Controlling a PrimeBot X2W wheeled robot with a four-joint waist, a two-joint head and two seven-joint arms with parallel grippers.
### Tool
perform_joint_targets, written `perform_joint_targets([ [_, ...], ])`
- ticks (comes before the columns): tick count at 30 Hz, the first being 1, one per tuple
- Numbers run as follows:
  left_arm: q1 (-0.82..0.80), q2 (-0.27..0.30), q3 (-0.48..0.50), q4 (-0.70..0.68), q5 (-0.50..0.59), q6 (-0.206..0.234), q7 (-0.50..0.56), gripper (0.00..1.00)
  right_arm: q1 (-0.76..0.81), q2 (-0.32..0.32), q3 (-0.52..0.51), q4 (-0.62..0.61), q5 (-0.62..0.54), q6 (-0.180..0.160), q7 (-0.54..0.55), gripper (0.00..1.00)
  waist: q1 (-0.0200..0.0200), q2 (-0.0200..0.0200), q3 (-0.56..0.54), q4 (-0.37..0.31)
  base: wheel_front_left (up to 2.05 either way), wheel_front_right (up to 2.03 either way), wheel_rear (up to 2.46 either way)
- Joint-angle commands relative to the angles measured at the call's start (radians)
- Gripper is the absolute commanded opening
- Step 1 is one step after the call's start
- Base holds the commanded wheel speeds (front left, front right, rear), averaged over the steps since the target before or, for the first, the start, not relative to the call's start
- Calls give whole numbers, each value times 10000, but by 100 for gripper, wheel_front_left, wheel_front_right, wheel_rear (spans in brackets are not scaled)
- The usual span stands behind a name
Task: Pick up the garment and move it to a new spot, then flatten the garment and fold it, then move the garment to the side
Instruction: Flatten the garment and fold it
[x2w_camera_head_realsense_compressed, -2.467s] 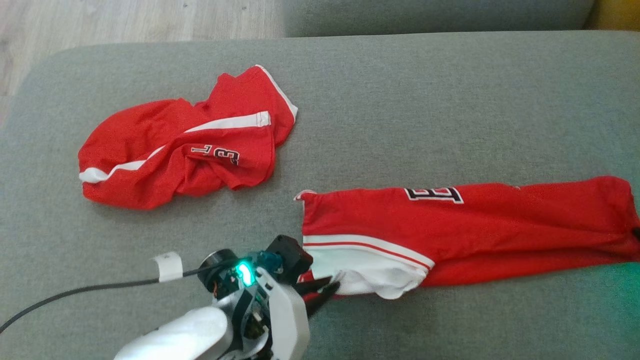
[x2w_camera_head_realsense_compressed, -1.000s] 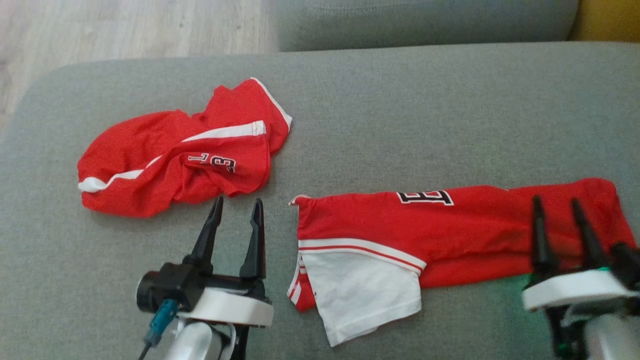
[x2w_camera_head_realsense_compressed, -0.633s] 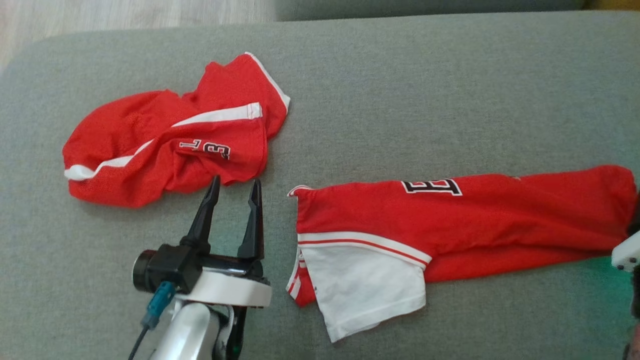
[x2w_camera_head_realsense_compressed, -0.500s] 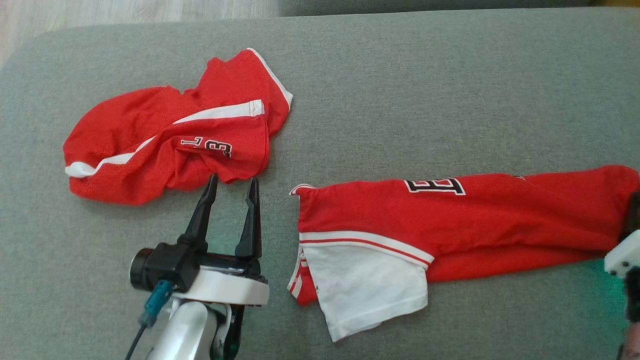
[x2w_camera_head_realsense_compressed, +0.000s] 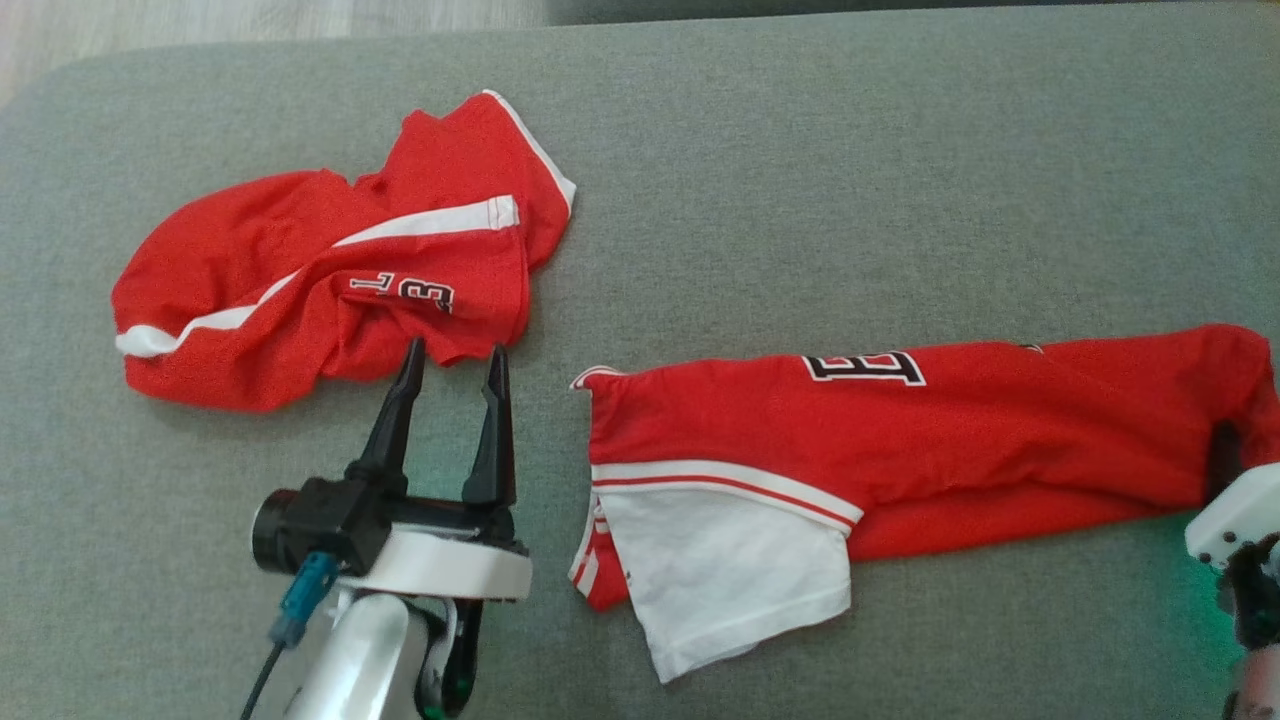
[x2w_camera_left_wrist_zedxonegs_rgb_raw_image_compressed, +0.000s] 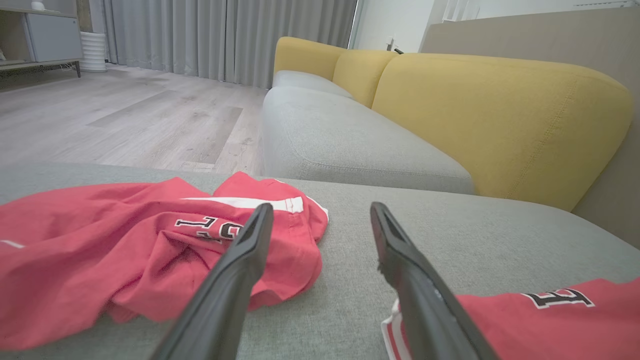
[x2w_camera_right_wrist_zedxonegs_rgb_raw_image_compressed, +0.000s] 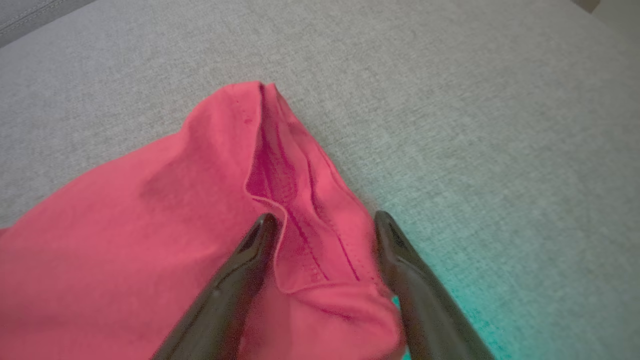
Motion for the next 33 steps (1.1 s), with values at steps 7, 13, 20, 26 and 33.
perform_joint_targets([
  [7,-514,-12,513,-356,136,31,-95,100,62,-64,322,-582,478,-7,374,0,1,0,57,-78,0,0,0],
  [13,-476,-12,539,-326,134,10,-95,100,31,-177,-370,-1035,58,-7,359,0,1,0,-94,-106,0,0,0],
  [20,-371,-12,432,-260,1,-15,-95,100,-124,-681,-1590,-1514,-684,-7,197,0,1,0,-469,-52,0,0,0],
  [26,-79,-12,493,-221,-100,5,-95,100,-194,-513,-1292,-1820,-638,-7,128,0,1,0,-1037,-91,0,0,0],
  [33,239,-12,500,-195,-214,30,-95,100,89,-111,97,-2869,442,-7,821,0,1,0,-1745,-157,0,0,0],
])
